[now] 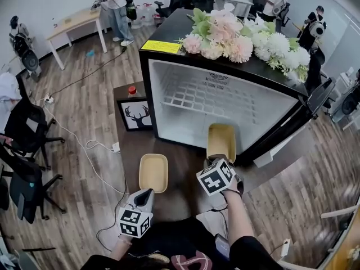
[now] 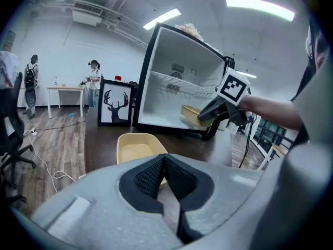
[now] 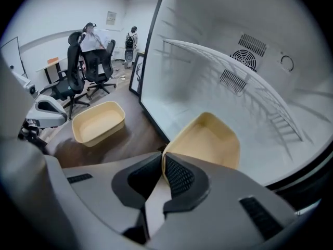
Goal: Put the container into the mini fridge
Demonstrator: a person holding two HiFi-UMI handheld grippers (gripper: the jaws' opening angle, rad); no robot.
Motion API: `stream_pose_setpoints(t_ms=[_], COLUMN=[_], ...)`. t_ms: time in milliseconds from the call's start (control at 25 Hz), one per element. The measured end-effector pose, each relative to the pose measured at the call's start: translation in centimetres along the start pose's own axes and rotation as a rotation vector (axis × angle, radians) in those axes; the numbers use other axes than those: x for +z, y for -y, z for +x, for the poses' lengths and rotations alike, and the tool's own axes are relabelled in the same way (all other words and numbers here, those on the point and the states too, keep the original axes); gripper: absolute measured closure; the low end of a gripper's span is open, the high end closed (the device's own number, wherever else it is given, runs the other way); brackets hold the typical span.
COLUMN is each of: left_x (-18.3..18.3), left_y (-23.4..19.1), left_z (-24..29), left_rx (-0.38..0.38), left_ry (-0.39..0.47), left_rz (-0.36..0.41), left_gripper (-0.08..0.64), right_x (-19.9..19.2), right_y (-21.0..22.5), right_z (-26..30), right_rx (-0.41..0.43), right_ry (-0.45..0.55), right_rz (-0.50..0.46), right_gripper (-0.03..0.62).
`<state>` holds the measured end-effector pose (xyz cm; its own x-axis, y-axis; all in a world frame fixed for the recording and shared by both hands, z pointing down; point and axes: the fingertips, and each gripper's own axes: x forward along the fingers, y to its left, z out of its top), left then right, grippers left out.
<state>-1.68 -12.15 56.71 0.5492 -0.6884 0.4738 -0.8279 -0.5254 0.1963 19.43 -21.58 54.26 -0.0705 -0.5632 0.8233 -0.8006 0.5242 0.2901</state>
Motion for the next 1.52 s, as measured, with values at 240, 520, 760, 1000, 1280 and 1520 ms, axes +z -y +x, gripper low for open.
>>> stream_pose_setpoints(t_ms=[240, 520, 760, 1000, 1280, 1520], left_x=[0.2, 0.6, 0.5, 0.5, 0.4, 0.4], left_y=[-1.4, -2.8, -3.9, -3.9, -4.9, -5.4], left_z=[0.6, 1.1, 1.2, 1.5, 1.3, 1.3], left_rx=[0.013, 0.05, 0.089, 0.095, 0.129, 0.142], left_ry=[-0.006, 0.005, 0.008, 0.003, 0.004, 0.006], left_rz=[-0.035, -0.083, -0.118, -0.127, -0.148, -0.162], left_gripper=[0.552, 0.552, 0.552, 0.552, 0.552, 0.552], right_x=[1.1, 1.6, 1.5, 1.0, 1.3, 1.2], right_y=[2.6, 4.7, 5.9, 6.7, 7.6, 7.9], right_z=[1.5, 3.4, 4.9, 6.1, 6.9, 7.6], right_rx=[-0.019, -0.024, -0.015, -0.007, 0.008, 0.038], right_ry=[-0.009, -0.026, -0.042, -0.068, -0.079, -0.094], right_rz=[0.018, 0.034, 0.037, 0.043, 0.051, 0.071], right_gripper=[0.563, 0.563, 0.562, 0.561, 0.561, 0.56])
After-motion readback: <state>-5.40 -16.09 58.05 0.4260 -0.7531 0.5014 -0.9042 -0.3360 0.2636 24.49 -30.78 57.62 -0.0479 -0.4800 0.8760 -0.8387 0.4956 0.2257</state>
